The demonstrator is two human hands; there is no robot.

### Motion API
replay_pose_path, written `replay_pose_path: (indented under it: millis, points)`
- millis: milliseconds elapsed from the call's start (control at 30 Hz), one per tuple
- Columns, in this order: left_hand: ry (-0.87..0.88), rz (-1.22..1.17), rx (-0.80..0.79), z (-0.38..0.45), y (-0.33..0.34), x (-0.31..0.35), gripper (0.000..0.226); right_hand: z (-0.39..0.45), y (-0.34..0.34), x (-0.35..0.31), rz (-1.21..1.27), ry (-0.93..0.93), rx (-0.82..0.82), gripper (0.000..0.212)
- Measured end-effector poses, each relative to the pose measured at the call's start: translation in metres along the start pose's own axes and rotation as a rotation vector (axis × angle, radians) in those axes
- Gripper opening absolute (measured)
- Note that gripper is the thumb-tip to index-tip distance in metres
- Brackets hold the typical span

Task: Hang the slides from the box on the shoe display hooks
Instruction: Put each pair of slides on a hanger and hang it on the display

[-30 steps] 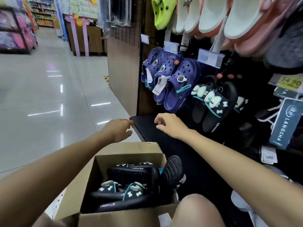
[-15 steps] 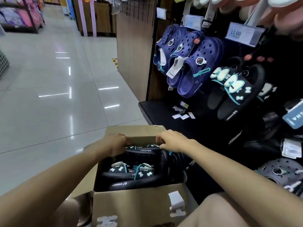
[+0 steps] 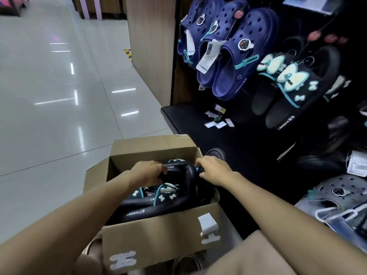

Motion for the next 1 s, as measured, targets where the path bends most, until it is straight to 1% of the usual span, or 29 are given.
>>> replay_pose_path:
  millis: [67, 167, 233, 300, 433, 567, 667, 733, 833, 900, 1000]
  points:
    - [0.014, -0.002, -0.014, 0.010, 0.006, 0.010, 0.043, 0.001, 0.008, 0.004, 0.023, -0.015, -0.022, 0.031]
    - [0.041, 0.029, -0.079, 0.018, 0.019, 0.022, 0.044, 0.003, 0.012, -0.007, -0.007, -0.130, -0.003, 0.025]
    - [0.024, 0.031, -0.119, 0.019, 0.028, 0.019, 0.045, 0.002, 0.012, -0.021, -0.024, -0.206, 0.020, 0.020]
    - [-0.020, 0.042, -0.155, 0.017, 0.037, 0.007, 0.044, 0.002, 0.013, -0.037, -0.013, -0.264, 0.013, 0.020]
    - [-0.106, 0.039, -0.236, 0.007, 0.061, -0.017, 0.049, 0.005, 0.029, -0.059, 0.000, -0.312, -0.110, 0.027]
    - [-0.267, -0.064, -0.224, -0.003, 0.075, -0.046, 0.060, 0.004, 0.060, -0.075, -0.046, -0.323, -0.276, 0.035]
    - [-0.380, -0.106, -0.230, -0.013, 0.085, -0.067, 0.057, 0.001, 0.075, -0.083, -0.048, -0.282, -0.343, 0.042]
    - [-0.407, -0.116, -0.251, -0.017, 0.092, -0.071, 0.055, 0.002, 0.078, -0.082, 0.021, -0.216, -0.375, 0.044]
    - [-0.470, -0.204, -0.271, -0.017, 0.100, -0.073, 0.052, 0.007, 0.078, -0.081, 0.169, -0.137, -0.407, 0.042]
    - [-0.540, -0.278, -0.289, -0.017, 0.107, -0.079, 0.055, 0.009, 0.077, -0.080, 0.274, -0.090, -0.413, 0.040]
    - [-0.655, -0.397, -0.343, -0.025, 0.121, -0.089, 0.067, 0.010, 0.077, -0.074, 0.419, 0.001, -0.391, 0.038]
Point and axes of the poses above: each hand's wrist, its own z-axis towards the middle knuckle, its own y-axis out of the palm, x = y × z, the point moved 10 cm from there along z, towards the middle knuckle, and after that the axes turned 2 degrees about -z, right-handed, at the moved point
